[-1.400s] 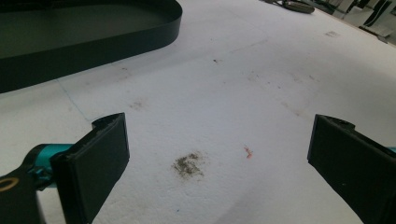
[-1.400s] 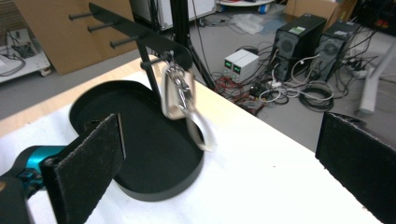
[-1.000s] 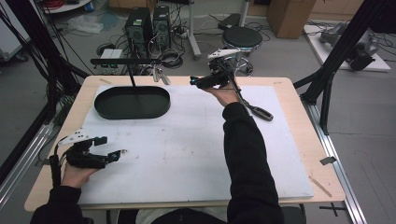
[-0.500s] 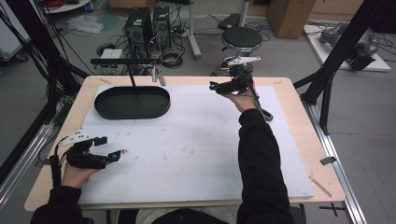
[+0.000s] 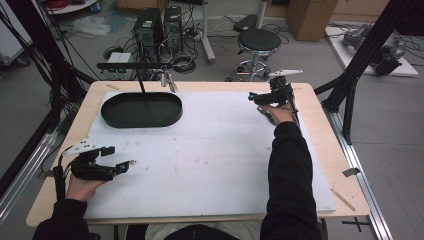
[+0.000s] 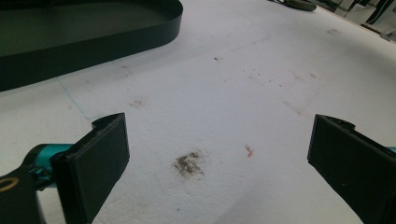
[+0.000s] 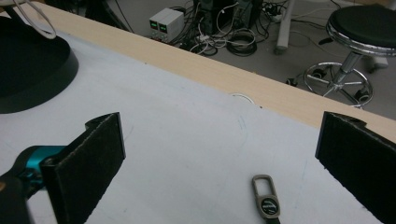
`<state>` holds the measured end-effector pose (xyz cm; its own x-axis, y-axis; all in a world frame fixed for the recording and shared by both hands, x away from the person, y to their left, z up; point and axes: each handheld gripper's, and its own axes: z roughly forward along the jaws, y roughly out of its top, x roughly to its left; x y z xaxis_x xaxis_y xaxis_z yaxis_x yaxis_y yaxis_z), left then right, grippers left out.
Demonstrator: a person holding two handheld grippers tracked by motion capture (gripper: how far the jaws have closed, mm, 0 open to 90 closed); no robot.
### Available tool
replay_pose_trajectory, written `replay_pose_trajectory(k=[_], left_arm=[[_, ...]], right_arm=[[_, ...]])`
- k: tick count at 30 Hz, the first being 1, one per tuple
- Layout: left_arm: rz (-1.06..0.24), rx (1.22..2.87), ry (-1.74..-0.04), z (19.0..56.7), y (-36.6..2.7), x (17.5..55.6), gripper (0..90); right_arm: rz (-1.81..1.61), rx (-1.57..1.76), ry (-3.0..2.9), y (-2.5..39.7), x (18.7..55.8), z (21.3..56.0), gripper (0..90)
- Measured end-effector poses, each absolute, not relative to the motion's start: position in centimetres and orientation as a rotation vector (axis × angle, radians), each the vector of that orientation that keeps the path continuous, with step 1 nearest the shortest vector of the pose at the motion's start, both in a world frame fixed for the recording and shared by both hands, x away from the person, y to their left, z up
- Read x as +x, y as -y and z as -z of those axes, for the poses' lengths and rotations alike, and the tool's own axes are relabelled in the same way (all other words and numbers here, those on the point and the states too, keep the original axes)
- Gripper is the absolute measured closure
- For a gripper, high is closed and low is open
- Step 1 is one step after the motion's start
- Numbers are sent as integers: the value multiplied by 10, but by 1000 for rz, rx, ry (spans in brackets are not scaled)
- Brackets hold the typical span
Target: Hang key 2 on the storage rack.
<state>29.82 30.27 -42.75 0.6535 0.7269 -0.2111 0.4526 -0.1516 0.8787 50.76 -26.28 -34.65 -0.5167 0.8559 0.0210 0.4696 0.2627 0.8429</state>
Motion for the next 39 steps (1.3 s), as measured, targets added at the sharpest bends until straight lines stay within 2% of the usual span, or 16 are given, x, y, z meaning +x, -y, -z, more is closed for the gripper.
replay_pose_trajectory(k=[12,37,39], left_arm=[[-316,1802,-954,428,-302,299,59],[-323,1833,-958,429,-299,297,59],[-321,1835,-960,429,-299,297,59]], right_arm=[[-1101,1294,-2117,285,521,374,7],[-893,1469,-2257,300,540,422,12],[-898,1493,-2291,301,541,425,55]])
